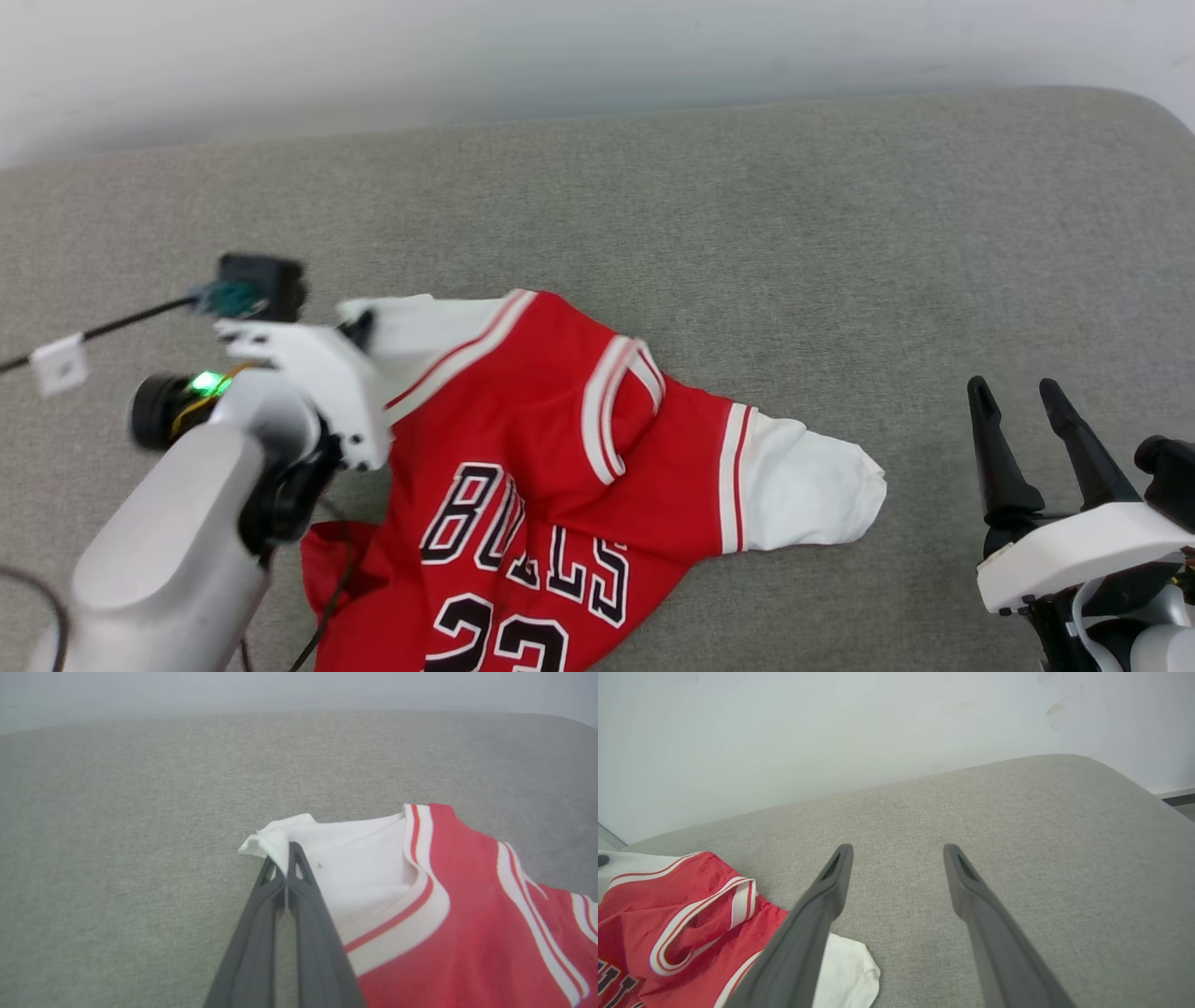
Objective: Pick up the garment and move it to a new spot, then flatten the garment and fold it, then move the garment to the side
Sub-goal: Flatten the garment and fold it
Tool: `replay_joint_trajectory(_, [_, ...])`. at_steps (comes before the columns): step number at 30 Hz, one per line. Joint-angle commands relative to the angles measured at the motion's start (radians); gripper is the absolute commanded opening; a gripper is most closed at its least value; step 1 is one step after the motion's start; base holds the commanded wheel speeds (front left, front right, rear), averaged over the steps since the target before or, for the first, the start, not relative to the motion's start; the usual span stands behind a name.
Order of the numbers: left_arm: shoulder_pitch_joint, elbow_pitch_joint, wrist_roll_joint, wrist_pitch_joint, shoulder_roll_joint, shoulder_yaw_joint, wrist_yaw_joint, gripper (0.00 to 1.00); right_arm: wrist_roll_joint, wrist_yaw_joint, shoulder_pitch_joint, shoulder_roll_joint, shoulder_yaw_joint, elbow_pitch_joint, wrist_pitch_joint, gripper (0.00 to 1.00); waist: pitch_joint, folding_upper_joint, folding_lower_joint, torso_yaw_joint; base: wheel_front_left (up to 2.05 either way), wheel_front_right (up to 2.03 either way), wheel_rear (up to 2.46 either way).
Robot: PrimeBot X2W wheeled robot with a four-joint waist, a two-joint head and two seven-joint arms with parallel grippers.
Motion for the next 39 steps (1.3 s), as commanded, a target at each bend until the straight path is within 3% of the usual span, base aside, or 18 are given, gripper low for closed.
replay_joint_trajectory(1, [0.045, 0.004, -0.014, -0.024, 0.012, 0.026, 0.029, 0.00, -0.002, 0.000, -0.002, 0.001, -0.002, -0.006, 0.002, 1.00, 0.003, -0.0001, 0.0000, 0.010, 0.00, 0.00, 0.00])
replay_joint_trajectory(5, [0.171, 0.005, -0.058, -0.076, 0.032, 0.088, 0.098, 0.00, -0.003, 0.000, 0.000, 0.001, -0.010, -0.011, 0.008, 1.00, 0.010, -0.0001, 0.0000, 0.022, 0.00, 0.00, 0.00])
replay_joint_trajectory(6, [0.272, 0.010, -0.098, -0.105, 0.029, 0.121, 0.132, 0.00, -0.003, 0.000, 0.002, 0.001, -0.015, -0.011, 0.011, 1.00, 0.012, -0.0001, 0.0000, 0.028, 0.00, 0.00, 0.00])
replay_joint_trajectory(11, [0.408, 0.002, -0.148, -0.136, -0.004, 0.136, 0.144, 0.00, -0.012, 0.000, 0.008, 0.001, -0.024, -0.007, 0.016, 1.00, 0.002, -0.0001, 0.0000, 0.038, 0.00, 0.00, 0.00])
replay_joint_trajectory(12, [0.418, -0.006, -0.143, -0.145, -0.006, 0.132, 0.143, 0.12, -0.015, 0.000, 0.008, 0.001, -0.025, -0.008, 0.017, 1.00, -0.003, -0.0001, 0.0000, 0.041, 0.00, 0.00, 0.00])
replay_joint_trajectory(13, [0.426, -0.013, -0.144, -0.155, -0.011, 0.132, 0.140, 0.59, -0.018, 0.000, 0.010, 0.001, -0.027, -0.009, 0.018, 1.00, -0.008, -0.0001, 0.0000, 0.043, 0.00, 0.00, 0.00])
replay_joint_trajectory(14, [0.429, -0.022, -0.141, -0.169, -0.014, 0.131, 0.137, 1.00, -0.020, 0.000, 0.011, 0.001, -0.028, -0.009, 0.021, 1.00, -0.014, -0.0001, 0.0000, 0.045, 0.00, 0.00, 0.00])
replay_joint_trajectory(28, [0.392, -0.242, 0.055, -0.441, -0.006, 0.094, 0.161, 1.00, -0.045, 0.000, 0.070, 0.001, -0.028, -0.011, 0.076, 1.00, -0.148, -0.0001, 0.0000, 0.057, 0.00, 0.00, 0.00])
replay_joint_trajectory(36, [0.418, -0.290, 0.094, -0.494, -0.021, 0.085, 0.168, 1.00, -0.037, 0.000, 0.099, -0.006, -0.063, 0.025, 0.193, 1.00, -0.171, -0.0001, 0.0000, 0.077, 0.00, 0.00, 0.00])
replay_joint_trajectory(39, [0.420, -0.314, 0.103, -0.495, -0.025, 0.074, 0.170, 1.00, -0.016, 0.000, 0.099, -0.028, -0.075, 0.054, 0.295, 1.00, -0.164, -0.0001, 0.0000, 0.095, 0.00, 0.00, 0.00])
